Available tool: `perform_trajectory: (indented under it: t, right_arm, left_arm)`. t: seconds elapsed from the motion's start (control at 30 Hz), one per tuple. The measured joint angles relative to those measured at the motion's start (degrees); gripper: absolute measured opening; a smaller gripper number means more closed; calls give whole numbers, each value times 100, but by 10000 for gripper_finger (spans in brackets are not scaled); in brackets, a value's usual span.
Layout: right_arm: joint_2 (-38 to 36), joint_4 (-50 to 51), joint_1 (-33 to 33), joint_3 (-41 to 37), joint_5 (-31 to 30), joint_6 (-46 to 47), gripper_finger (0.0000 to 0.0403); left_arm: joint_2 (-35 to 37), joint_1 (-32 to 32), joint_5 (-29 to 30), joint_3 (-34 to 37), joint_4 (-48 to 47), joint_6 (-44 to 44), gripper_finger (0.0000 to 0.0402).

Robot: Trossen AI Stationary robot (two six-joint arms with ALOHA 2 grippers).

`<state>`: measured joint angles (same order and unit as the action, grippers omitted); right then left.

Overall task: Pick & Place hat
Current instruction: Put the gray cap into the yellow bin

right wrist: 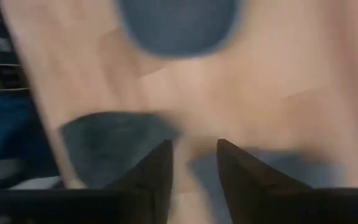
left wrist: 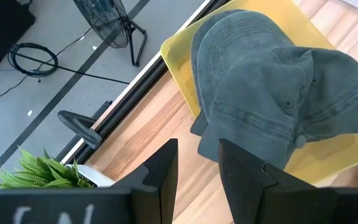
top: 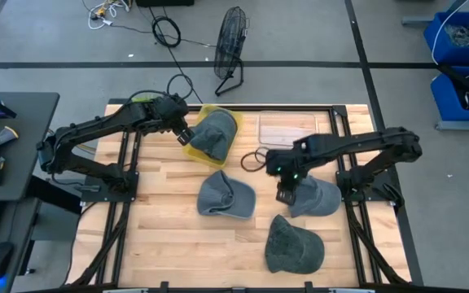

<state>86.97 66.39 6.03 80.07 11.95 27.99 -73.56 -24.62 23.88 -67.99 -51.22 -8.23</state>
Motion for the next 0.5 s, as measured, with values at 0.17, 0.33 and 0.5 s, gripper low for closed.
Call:
perform_trajectory:
  t: [0.17,0.33,0.5]
  right_arm:
    - [159,-716,164,-480,1146,1179,158]
    - [186,-843,235,-822,1131,1320,171]
    - [188,-829,233,-1105,1009,1819,173]
  left_arm:
    - [0,0,0,0,2,-9,117]
    - [2,9,2,0,77,-5,117]
    - [4,159,-184,0,494,527,117]
